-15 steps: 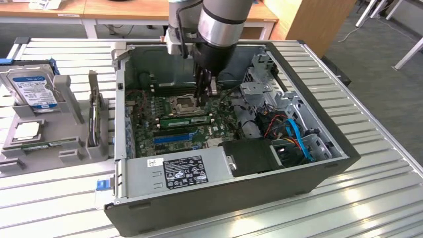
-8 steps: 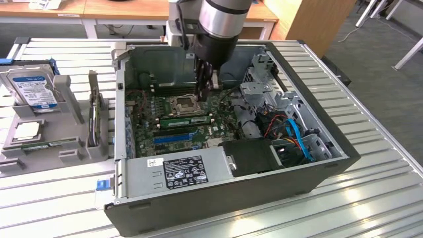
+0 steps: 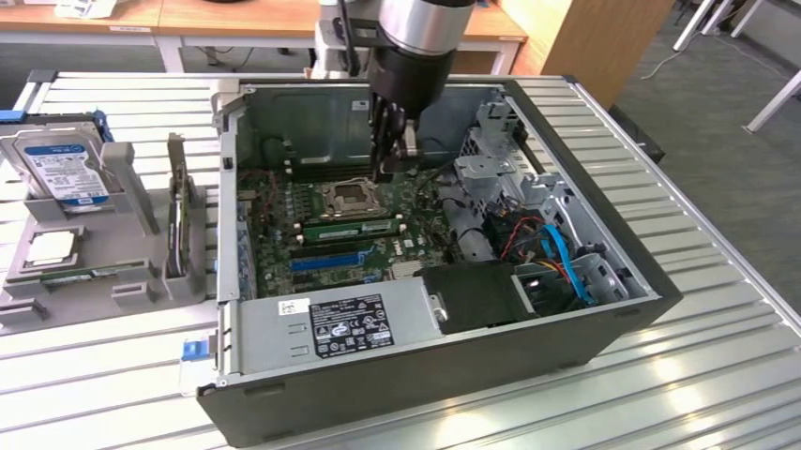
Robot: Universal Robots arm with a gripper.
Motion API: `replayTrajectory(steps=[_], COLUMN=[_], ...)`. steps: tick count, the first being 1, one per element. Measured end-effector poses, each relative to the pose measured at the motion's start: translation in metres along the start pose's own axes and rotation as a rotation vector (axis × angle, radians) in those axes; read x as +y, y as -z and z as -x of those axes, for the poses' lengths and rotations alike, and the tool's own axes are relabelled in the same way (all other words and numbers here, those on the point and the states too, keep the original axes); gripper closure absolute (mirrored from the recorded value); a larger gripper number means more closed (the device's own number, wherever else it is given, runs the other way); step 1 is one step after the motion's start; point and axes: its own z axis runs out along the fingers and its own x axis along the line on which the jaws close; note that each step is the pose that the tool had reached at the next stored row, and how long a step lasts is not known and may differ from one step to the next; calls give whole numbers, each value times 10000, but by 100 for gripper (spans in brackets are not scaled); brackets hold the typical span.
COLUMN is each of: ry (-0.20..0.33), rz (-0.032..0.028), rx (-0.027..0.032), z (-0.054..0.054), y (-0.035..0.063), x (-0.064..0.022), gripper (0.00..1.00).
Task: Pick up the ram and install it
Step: 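Insert the ram into the slot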
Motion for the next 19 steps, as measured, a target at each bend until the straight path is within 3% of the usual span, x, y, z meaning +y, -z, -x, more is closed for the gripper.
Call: replayTrajectory(steps=[11,19], ry=[0,0], rz=[0,0], rx=[7,5], z=[17,18], y=[209,221], x=[14,14], gripper=[68,68])
